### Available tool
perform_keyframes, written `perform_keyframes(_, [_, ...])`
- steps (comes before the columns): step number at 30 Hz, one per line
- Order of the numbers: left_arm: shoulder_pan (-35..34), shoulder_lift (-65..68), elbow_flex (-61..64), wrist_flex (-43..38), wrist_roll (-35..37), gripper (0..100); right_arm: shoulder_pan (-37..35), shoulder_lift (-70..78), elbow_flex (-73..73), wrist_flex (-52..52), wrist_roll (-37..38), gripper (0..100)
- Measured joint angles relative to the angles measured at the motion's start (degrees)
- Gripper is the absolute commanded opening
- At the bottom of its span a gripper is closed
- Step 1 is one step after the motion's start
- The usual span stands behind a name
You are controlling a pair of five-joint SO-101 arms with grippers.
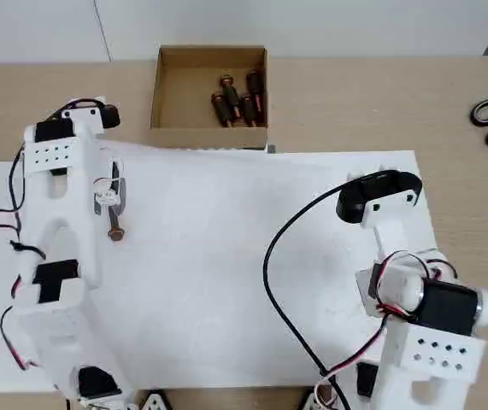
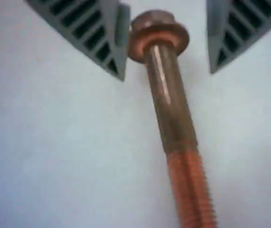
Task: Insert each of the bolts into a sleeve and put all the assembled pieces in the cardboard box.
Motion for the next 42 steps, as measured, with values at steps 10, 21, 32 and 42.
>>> perform_keyframes(10, [0.00,9.76,-4.40,0.00,-0.18,11,0.00,0.00,0.00,0.00,0.00,0.3])
perform_keyframes(21, [-1.32,12.84,-6.95,1.05,0.09,0,0.00,0.00,0.00,0.00,0.00,0.3])
perform_keyframes(32, [2.11,2.99,-5.98,5.63,2.81,0,0.00,0.00,0.00,0.00,0.00,0.3])
perform_keyframes(42, [4.92,-12.66,-5.98,5.98,8.70,0,0.00,0.00,0.00,0.00,0.00,0.4])
